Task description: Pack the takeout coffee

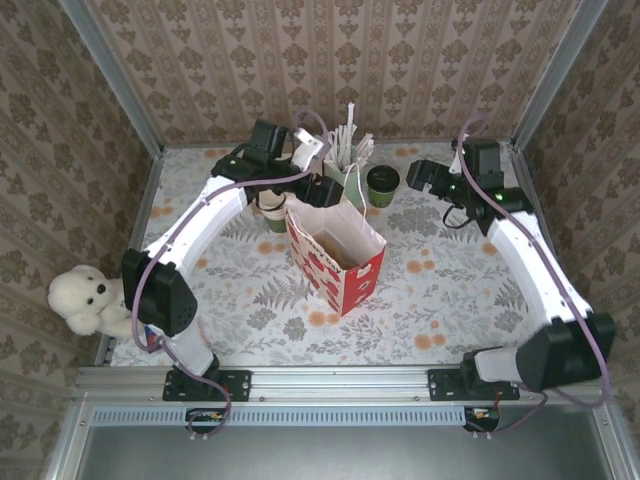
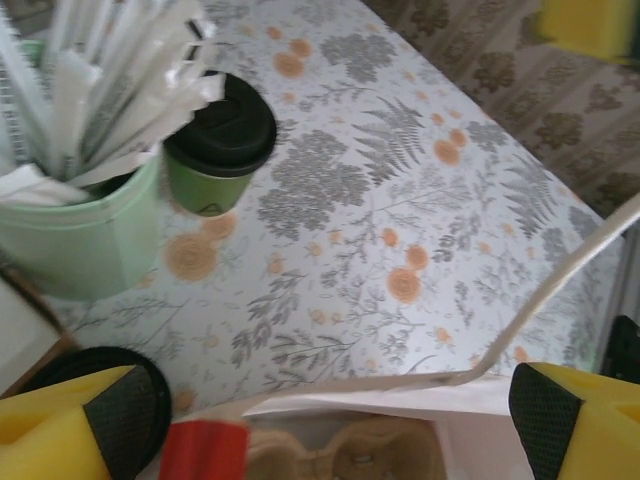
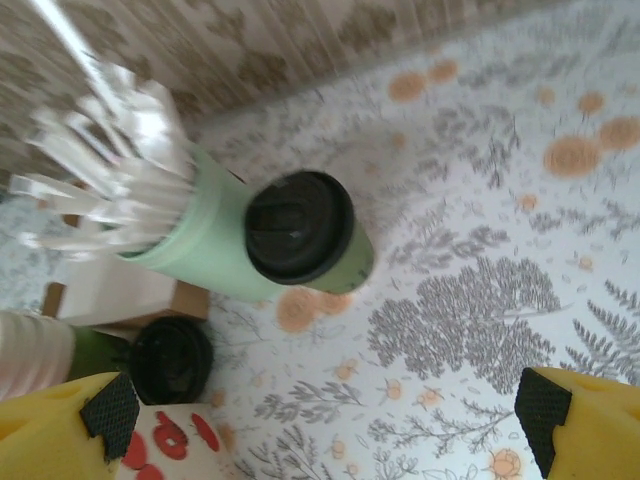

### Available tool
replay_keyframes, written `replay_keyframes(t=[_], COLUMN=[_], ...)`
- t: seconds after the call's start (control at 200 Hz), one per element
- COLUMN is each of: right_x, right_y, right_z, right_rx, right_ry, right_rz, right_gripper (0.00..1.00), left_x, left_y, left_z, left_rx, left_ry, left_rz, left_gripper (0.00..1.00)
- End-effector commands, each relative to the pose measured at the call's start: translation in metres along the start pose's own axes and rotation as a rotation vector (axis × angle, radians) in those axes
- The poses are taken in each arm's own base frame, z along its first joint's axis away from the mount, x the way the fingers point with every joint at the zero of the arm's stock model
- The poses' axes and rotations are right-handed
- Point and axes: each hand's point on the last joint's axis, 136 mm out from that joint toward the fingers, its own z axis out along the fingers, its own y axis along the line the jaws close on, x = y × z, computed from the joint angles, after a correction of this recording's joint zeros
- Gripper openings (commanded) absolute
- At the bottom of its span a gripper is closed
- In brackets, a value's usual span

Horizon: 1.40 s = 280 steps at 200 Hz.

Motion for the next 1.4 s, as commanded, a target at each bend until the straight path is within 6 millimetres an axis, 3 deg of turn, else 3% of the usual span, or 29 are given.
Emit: replay_keyframes(t=[0.0, 0.13, 0.275, 0.4, 0.81, 1.025, 1.395], right_x=[0.002, 0.007, 0.014, 0.017, 0.025, 0.022, 0.037], right_y=[0.004, 0.015, 0.013, 0.02, 0.031, 0.036, 0.032], right_z=[0.037, 0.084, 0.134, 0.158, 0.196, 0.2, 0.211], right_rx=[-0.058, -0.132, -0.146, -0.196, -0.242, -0.258, -0.222], right_ry=[0.096, 0.193, 0.278, 0.315, 0.346, 0.345, 0.415], right_rz=[0.031, 0.018, 0.02, 0.026, -0.012, -0.03, -0.047], right_gripper=[1.0, 1.0, 1.0, 1.0, 1.0, 1.0, 1.0], left_x=[-0.014, -0.016, -0.027, -0.031, -0.027, -0.019, -0.015], left_y=[-0.022, -0.024, -0.035, -0.035, 0.001, 0.007, 0.004], left_z=[0.004, 0.01, 0.015, 0.014, -0.015, -0.015, -0.023], left_rx=[0.123, 0.166, 0.256, 0.269, 0.079, 0.037, 0.031], left_ry=[-0.021, -0.008, -0.023, -0.029, -0.059, -0.053, -0.064], left_rz=[0.048, 0.044, 0.027, 0.021, -0.068, -0.087, -0.071], left_gripper=[0.95, 0.95, 0.95, 0.95, 0.96, 0.96, 1.0])
